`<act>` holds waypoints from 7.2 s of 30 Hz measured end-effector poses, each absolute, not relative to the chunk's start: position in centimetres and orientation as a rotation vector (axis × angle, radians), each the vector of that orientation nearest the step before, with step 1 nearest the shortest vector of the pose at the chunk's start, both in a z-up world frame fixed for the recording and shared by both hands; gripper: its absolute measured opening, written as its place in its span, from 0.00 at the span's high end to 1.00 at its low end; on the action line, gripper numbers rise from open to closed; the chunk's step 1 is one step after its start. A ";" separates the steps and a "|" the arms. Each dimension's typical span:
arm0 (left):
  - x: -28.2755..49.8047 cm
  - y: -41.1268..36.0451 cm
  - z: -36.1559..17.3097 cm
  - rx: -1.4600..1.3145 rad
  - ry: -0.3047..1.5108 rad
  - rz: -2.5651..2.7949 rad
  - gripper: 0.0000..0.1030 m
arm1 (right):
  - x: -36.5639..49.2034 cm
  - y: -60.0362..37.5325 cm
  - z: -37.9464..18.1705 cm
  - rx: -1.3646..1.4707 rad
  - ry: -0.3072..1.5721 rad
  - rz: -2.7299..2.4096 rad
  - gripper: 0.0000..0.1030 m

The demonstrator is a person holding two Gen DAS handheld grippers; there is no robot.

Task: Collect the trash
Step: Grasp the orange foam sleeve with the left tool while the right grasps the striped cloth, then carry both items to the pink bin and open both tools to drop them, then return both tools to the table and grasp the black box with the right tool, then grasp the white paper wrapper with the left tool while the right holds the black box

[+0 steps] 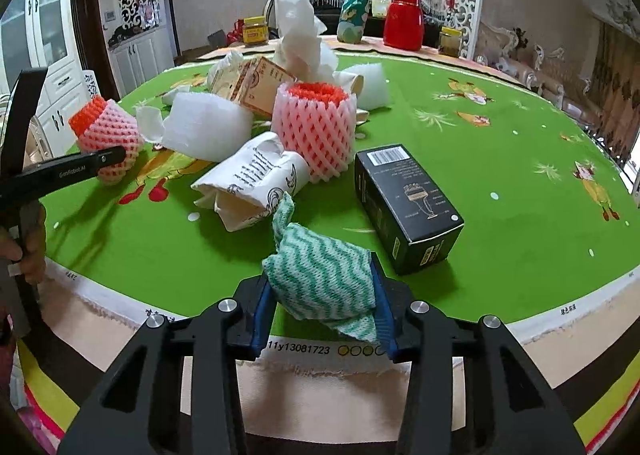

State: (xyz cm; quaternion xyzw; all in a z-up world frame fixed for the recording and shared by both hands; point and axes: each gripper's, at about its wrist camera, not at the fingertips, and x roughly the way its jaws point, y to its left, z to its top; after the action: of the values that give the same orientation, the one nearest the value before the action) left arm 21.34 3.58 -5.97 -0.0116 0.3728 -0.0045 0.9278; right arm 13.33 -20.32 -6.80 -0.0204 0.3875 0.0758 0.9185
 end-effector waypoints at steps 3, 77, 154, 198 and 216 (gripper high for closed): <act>20.5 3.6 -5.8 -0.021 0.750 -0.014 0.64 | 13.2 -20.4 -6.6 -0.038 0.785 0.153 0.59; -7.9 -54.6 -5.1 0.426 0.609 -1.502 0.64 | -22.5 -56.2 -6.6 0.393 0.534 -0.858 0.58; 15.1 -6.1 -5.9 0.085 0.702 -0.321 0.04 | 20.8 -25.9 -7.9 -0.020 0.872 0.000 0.17; 17.0 -12.2 -6.4 -0.039 0.746 -0.335 0.29 | 18.8 -29.3 -5.7 0.188 0.671 0.063 0.61; 13.4 -8.5 -2.6 -0.033 0.560 -0.272 0.28 | 16.3 -27.0 -4.5 0.136 0.672 0.086 0.61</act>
State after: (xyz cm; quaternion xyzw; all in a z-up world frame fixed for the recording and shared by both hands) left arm 13.37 -8.49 -2.59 -0.0160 0.2755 -0.1339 0.9518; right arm 16.34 -27.00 -4.47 0.0668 0.3291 0.0423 0.9410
